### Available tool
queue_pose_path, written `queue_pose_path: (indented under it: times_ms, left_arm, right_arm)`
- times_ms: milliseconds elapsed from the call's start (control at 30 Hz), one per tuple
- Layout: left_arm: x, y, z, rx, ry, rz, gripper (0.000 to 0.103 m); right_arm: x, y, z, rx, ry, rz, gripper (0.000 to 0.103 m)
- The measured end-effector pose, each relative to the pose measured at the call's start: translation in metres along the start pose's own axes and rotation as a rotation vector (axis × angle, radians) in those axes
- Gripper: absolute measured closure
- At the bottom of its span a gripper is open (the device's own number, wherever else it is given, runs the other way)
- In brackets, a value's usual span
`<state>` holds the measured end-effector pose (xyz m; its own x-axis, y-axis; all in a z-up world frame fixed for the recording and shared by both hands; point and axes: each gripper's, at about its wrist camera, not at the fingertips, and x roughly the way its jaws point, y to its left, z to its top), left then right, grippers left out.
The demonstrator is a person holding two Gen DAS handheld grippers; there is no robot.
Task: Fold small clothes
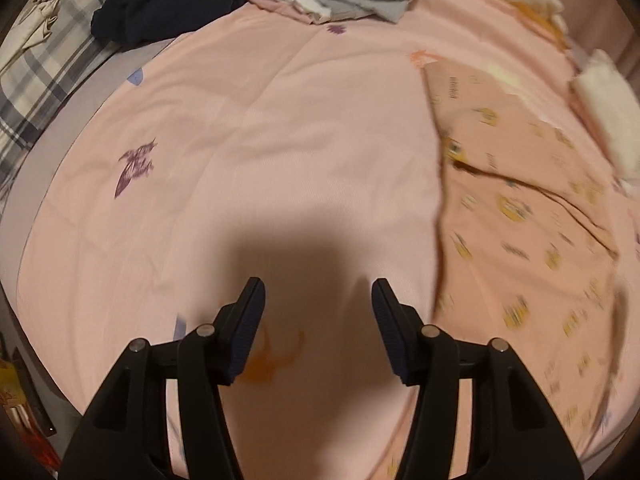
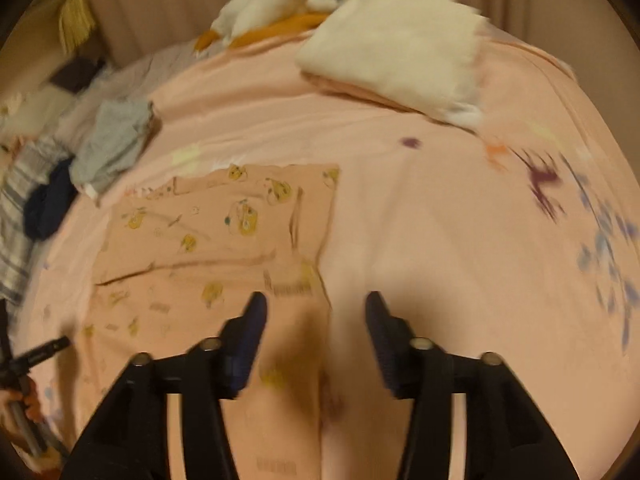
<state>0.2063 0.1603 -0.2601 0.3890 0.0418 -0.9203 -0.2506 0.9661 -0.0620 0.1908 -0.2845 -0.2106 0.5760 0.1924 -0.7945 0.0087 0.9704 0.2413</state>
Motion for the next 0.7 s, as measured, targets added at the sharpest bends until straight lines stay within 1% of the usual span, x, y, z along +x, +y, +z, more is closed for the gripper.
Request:
queue_pose_path:
  times_ms: [67, 100, 133, 200, 300, 367, 467, 567, 600, 633, 700]
  left_arm:
    - [-0.015, 0.000, -0.017, 0.015, -0.028, -0.055, 0.047]
    - [-0.022, -0.001, -0.025, 0.015, -0.043, -0.085, 0.047]
    - [-0.027, 0.001, -0.031, 0.003, -0.058, -0.119, 0.044]
    - [-0.036, 0.008, -0.045, -0.054, -0.077, -0.222, 0.040]
    - [-0.037, 0.013, -0.061, -0.124, -0.074, -0.325, 0.039]
    - [-0.034, 0.012, -0.073, -0.129, -0.060, -0.364, 0.038]
    - [-0.026, 0.009, -0.087, -0.133, -0.017, -0.378, 0.038]
    - [-0.010, 0.007, -0.099, -0.168, 0.048, -0.457, 0.038]
    - [-0.008, 0.007, -0.100, -0.174, 0.045, -0.481, 0.037]
    - [-0.009, 0.004, -0.101, -0.156, 0.037, -0.486, 0.035]
    - [-0.011, -0.005, -0.103, -0.085, 0.063, -0.521, 0.034]
  right_arm:
    - [-0.008, -0.011, -0.021, 0.028, 0.006, 0.051, 0.051]
    - [-0.011, -0.015, -0.034, 0.038, 0.023, 0.070, 0.050]
    - [-0.011, -0.017, -0.047, 0.046, 0.043, 0.073, 0.050]
    - [-0.011, -0.022, -0.071, 0.062, 0.063, 0.057, 0.050]
    - [-0.011, -0.031, -0.101, 0.089, 0.111, 0.057, 0.050]
    - [-0.011, -0.036, -0.115, 0.144, 0.129, 0.102, 0.050]
    - [-0.009, -0.042, -0.130, 0.226, 0.159, 0.195, 0.050]
    - [-0.011, -0.040, -0.139, 0.247, 0.166, 0.237, 0.050]
    - [-0.012, -0.038, -0.142, 0.253, 0.169, 0.254, 0.050]
    - [-0.011, -0.037, -0.145, 0.261, 0.177, 0.283, 0.050]
    - [-0.010, -0.033, -0.153, 0.283, 0.193, 0.355, 0.050]
